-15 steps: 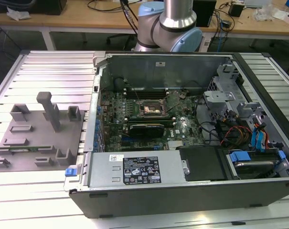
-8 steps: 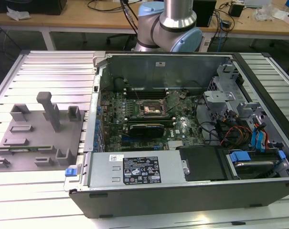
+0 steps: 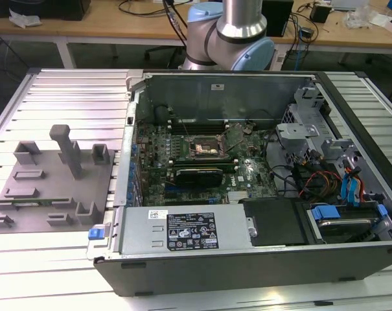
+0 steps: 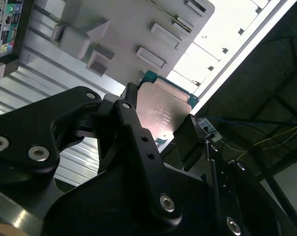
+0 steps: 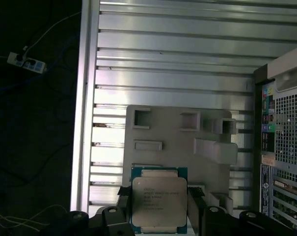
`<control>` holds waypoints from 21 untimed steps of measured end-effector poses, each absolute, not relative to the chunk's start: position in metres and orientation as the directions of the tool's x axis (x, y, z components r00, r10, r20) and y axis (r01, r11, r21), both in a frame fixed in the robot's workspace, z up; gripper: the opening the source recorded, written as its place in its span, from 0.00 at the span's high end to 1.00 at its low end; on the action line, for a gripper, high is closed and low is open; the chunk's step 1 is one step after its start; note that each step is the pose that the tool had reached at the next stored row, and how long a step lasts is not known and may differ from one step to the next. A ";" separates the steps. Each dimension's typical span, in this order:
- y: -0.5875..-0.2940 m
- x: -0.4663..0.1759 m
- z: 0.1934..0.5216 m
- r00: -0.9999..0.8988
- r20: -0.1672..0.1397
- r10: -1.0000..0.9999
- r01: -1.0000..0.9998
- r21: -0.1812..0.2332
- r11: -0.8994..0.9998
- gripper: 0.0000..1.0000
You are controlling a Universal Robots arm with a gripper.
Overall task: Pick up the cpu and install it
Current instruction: 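Pick up the cpu and move it towards the insertion slot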
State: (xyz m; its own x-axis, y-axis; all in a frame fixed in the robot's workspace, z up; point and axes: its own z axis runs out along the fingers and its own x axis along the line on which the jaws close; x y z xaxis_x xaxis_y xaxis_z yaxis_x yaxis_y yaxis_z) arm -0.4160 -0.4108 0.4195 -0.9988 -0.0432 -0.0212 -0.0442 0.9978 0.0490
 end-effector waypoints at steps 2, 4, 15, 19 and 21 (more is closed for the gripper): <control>-0.411 -0.412 0.419 -0.999 -0.021 -0.043 -0.044 0.049 0.998 0.45; -0.411 -0.406 0.419 -0.999 -0.021 -0.043 -0.044 0.049 0.998 0.45; -0.411 -0.387 0.419 -0.999 -0.021 -0.043 -0.044 0.049 0.998 0.45; -0.411 -0.381 0.419 -0.999 -0.021 -0.043 -0.044 0.049 0.998 0.45; -0.411 -0.375 0.419 -0.999 -0.021 -0.043 -0.044 0.049 0.998 0.45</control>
State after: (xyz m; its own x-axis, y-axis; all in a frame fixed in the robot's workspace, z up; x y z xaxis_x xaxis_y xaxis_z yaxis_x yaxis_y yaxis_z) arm -0.3752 -0.4108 0.4194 -0.9988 -0.0431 -0.0214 -0.0441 0.9978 0.0491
